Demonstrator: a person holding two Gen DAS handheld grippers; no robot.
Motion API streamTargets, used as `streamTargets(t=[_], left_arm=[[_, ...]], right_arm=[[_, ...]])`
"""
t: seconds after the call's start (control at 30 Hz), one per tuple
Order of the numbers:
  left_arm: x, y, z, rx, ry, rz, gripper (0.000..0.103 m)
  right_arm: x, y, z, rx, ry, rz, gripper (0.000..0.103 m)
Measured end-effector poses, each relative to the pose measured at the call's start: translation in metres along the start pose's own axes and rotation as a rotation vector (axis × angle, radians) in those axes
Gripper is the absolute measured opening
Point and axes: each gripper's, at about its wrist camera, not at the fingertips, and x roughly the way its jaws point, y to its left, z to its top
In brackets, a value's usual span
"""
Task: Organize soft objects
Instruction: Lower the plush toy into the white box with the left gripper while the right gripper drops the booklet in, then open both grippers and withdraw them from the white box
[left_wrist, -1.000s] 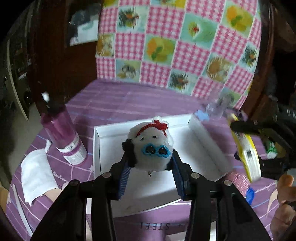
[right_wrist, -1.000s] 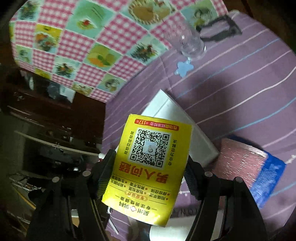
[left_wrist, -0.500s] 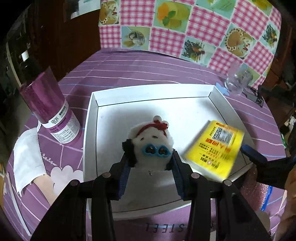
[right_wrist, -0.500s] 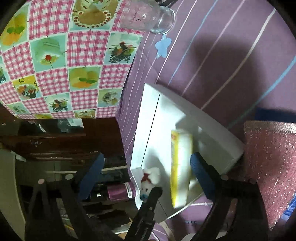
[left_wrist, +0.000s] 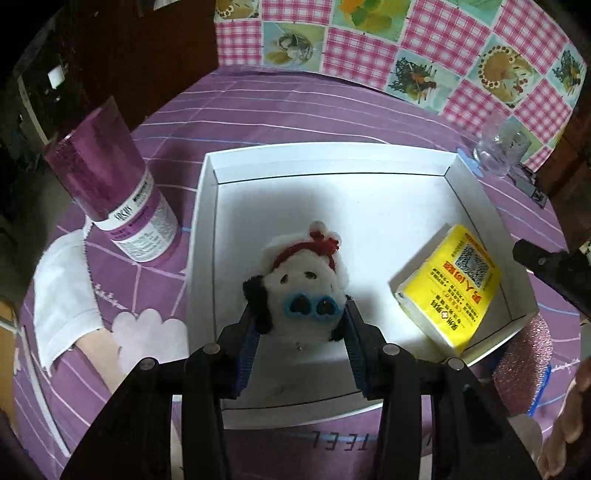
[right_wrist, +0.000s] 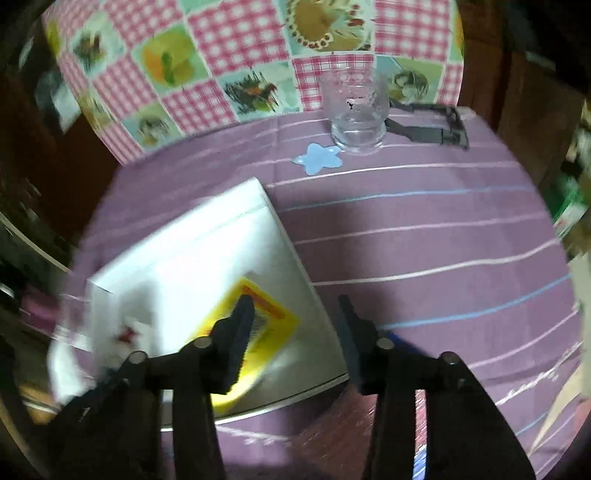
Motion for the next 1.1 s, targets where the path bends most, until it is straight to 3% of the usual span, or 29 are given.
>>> streamTargets(t=[0.07,0.13,0.23,0.3,0.5,0.57,0.67,0.73,0.93,1.1], left_arm=[[0.002,0.000,-0.001,0.006,0.008,0.004,0.043],[0.004,0.001,-0.002,0.014,0.015,0.009,0.043],[0.010,0.001,-0.003,0.028,0.040,0.013,0.043],[0.017,0.001,-0.003,0.033,0.084,-0.015,0.043],[0.018,0.001,-0.005,0.045,0.154,-0.050,0.043],[0.016,-0.004,-0.007,0.064,0.189,-0.081,0.043],[0.014,-0.012,-0.011,0.101,0.208,-0.093,0.044],[0.013,-0.014,-0.011,0.113,0.197,-0.070,0.053],[0.013,-0.002,-0.009,0.053,0.260,-0.132,0.069],[-0.015,-0.003,-0.008,0.081,0.171,-0.094,0.080]], right_arm=[[0.005,0.000,-0.001,-0.039,-0.002,-0.083,0.046],[0.016,-0.004,-0.001,-0.049,0.054,-0.120,0.046],[0.037,-0.012,-0.004,-0.049,0.175,-0.085,0.037],[0.036,-0.016,-0.004,-0.041,0.195,-0.047,0.018],[0.031,-0.029,-0.009,-0.048,0.289,0.019,0.009],[0.027,-0.029,-0.014,-0.075,0.306,0.005,0.008],[0.019,-0.027,-0.021,-0.158,0.315,-0.056,0.008],[0.008,-0.027,-0.020,-0.185,0.296,-0.064,0.008],[-0.025,-0.034,-0.011,-0.130,0.235,-0.052,0.010],[-0.046,-0.037,-0.007,-0.064,0.165,0.011,0.012]])
